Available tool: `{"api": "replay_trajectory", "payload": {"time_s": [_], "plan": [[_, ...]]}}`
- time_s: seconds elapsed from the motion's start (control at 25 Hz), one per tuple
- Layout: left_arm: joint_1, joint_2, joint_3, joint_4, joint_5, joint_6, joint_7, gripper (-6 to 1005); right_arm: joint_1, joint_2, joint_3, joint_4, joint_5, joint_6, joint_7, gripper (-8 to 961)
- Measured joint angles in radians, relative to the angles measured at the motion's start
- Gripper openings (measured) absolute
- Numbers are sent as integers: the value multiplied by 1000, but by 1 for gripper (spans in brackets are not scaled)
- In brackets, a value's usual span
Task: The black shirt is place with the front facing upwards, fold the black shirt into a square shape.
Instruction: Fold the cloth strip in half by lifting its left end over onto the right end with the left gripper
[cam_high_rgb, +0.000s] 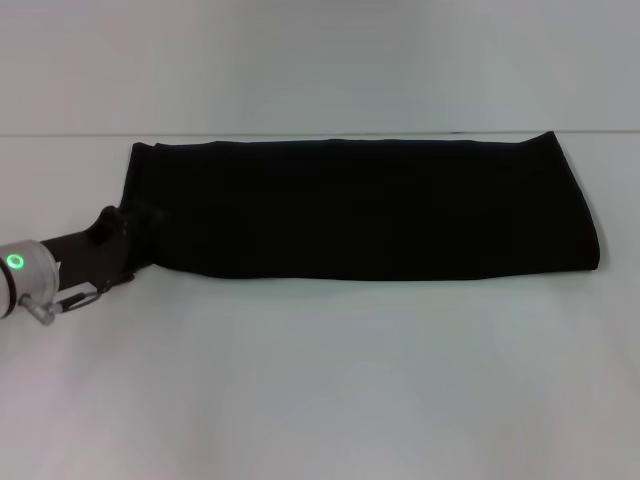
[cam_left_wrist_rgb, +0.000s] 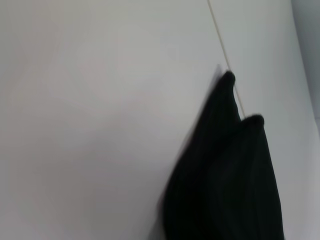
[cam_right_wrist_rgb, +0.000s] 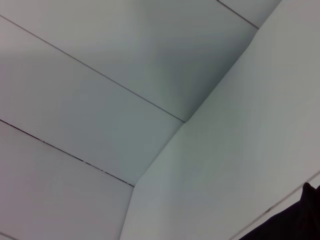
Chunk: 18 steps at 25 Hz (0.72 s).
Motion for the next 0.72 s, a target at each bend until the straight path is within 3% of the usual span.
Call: {"api": "replay_trajectory", "payload": {"time_s": [0.2, 0.44, 0.72], "plan": [[-24, 3, -3, -5, -5, -45, -6, 664, -1, 0, 0, 0, 0, 0, 0, 697], [14, -3, -7, 71, -89, 76, 66, 663, 0, -2, 6, 0, 0, -1, 0, 697], [13, 7, 4, 10, -38, 54, 50, 661, 2, -2, 8, 0, 0, 1, 1, 696]]}}
